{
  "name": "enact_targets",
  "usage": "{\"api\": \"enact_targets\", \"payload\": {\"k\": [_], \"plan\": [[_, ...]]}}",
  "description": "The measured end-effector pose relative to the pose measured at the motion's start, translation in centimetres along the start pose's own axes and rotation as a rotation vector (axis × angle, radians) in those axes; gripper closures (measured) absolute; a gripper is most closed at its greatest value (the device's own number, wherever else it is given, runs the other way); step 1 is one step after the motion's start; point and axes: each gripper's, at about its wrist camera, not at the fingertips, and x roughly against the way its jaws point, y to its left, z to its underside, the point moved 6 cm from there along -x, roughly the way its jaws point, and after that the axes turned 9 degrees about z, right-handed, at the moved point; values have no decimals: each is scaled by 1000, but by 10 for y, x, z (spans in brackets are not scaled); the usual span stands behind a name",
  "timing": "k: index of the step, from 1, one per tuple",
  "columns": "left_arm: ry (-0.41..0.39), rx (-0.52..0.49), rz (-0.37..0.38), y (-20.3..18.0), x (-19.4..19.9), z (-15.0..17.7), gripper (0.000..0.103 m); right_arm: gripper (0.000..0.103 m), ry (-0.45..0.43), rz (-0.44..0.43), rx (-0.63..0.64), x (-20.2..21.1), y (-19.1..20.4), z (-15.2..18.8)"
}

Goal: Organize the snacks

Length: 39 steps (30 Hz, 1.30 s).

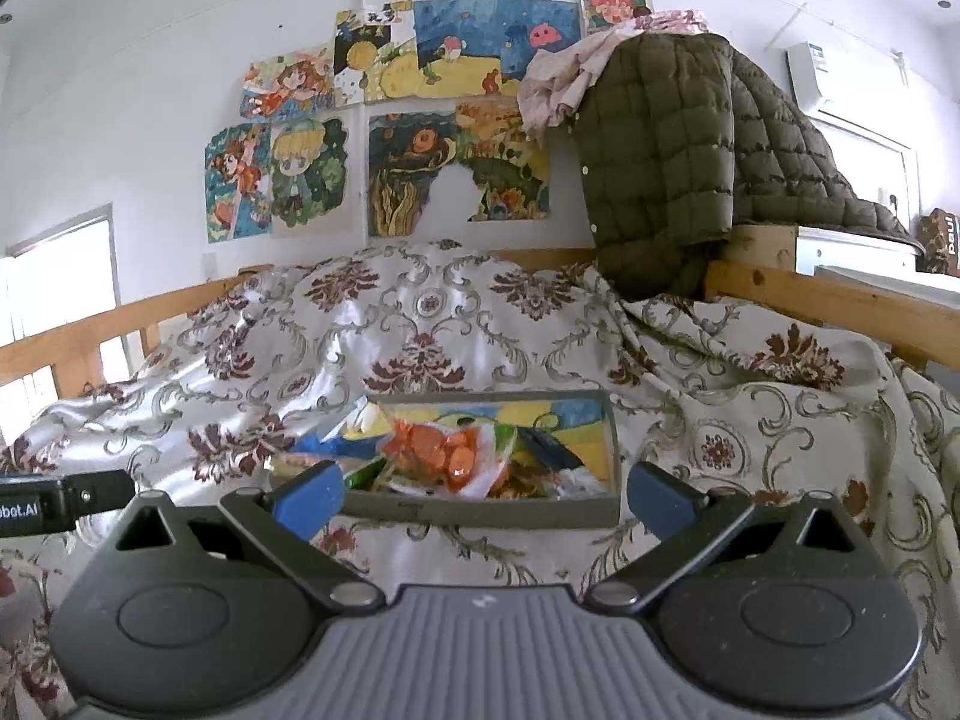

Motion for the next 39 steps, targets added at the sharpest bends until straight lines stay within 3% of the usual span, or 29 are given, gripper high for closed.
{"api": "enact_targets", "payload": {"k": [23,39], "plan": [[79,-45,-39,-5,36,37,1,0,96,-1,20,39,17,31],[101,4,-78,4,40,42,1,0,128,61,67,48,20,40]]}}
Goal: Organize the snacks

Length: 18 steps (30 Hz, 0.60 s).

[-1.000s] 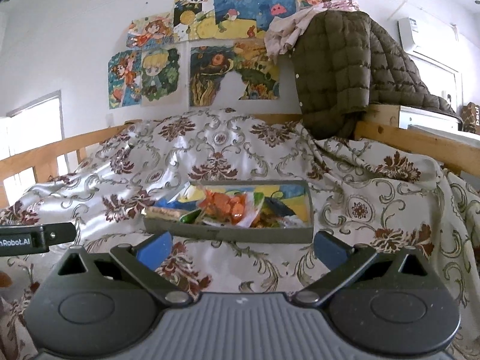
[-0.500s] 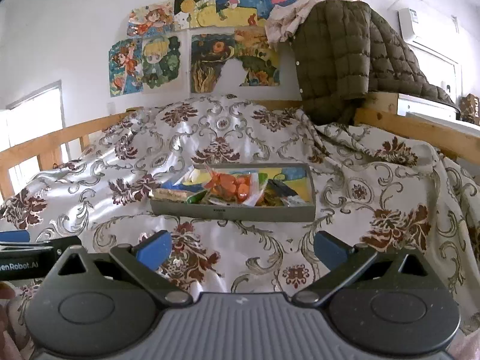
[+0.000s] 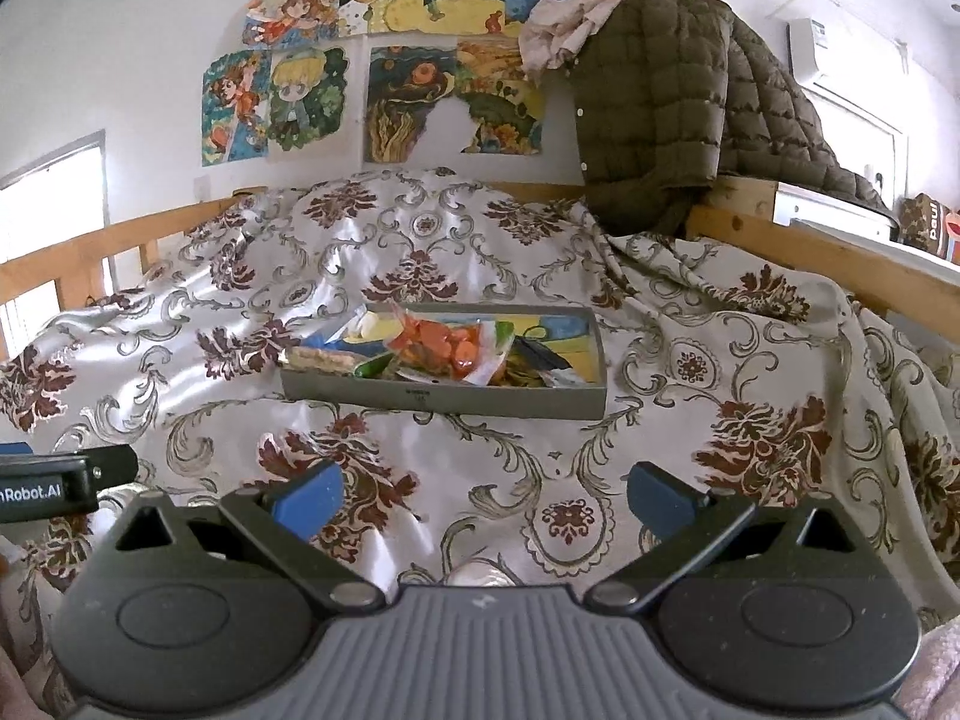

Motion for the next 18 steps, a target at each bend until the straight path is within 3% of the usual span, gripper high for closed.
{"api": "enact_targets", "payload": {"k": [18], "plan": [[4,-3,-9,0,0,1,1,0,28,10,22,-5,2,4]]}}
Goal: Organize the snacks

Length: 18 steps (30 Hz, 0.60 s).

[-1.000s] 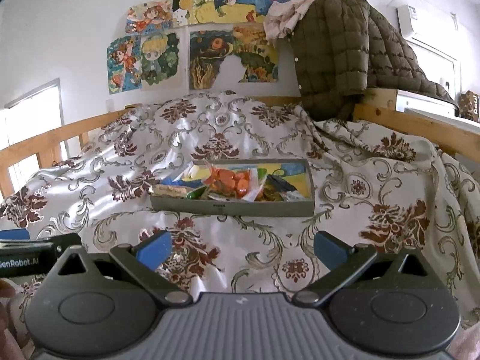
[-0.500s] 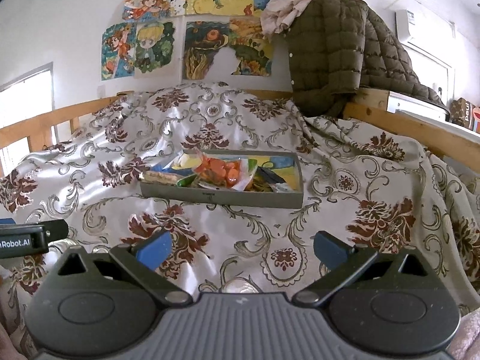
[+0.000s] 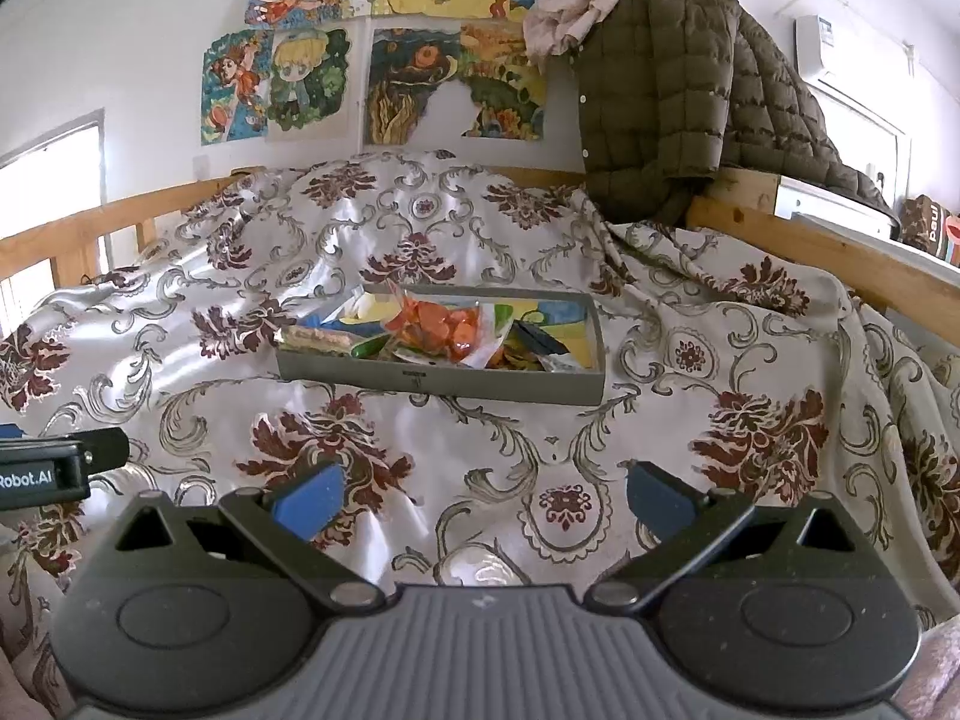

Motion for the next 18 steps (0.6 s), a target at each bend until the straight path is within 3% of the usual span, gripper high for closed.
{"api": "enact_targets", "payload": {"k": [18], "plan": [[1,-1,-1,-1,0,0,1,0,9,-1,2,-2,-1,1]]}}
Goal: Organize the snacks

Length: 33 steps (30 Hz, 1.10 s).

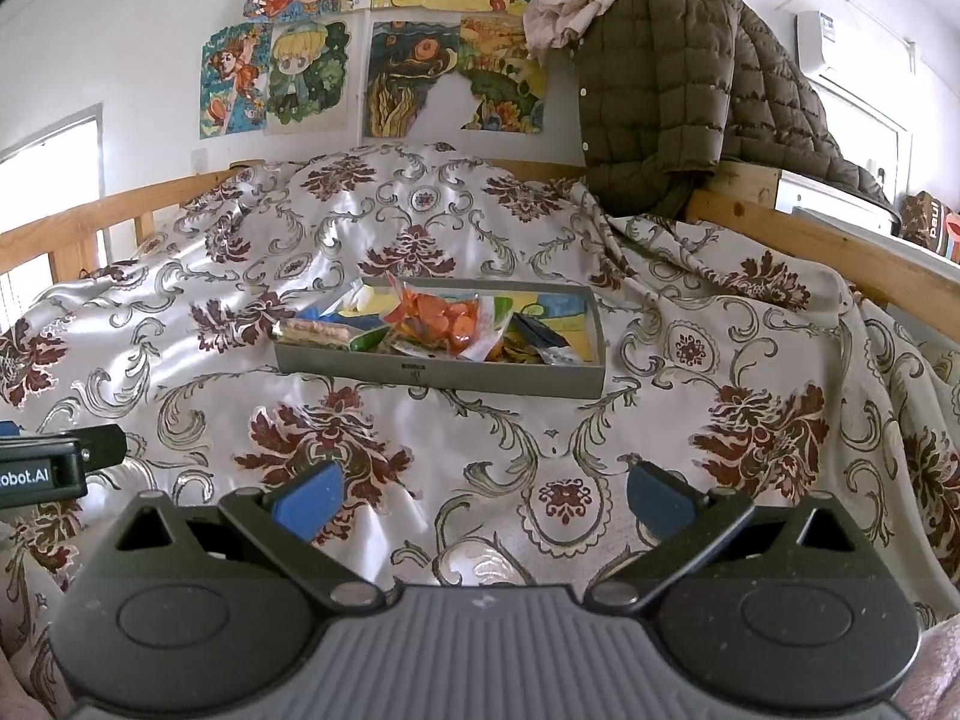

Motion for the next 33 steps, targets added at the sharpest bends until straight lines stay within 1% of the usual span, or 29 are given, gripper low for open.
{"api": "enact_targets", "payload": {"k": [33], "plan": [[2,0,-1,0,0,0,1,0,5,0,0,0,0,1]]}}
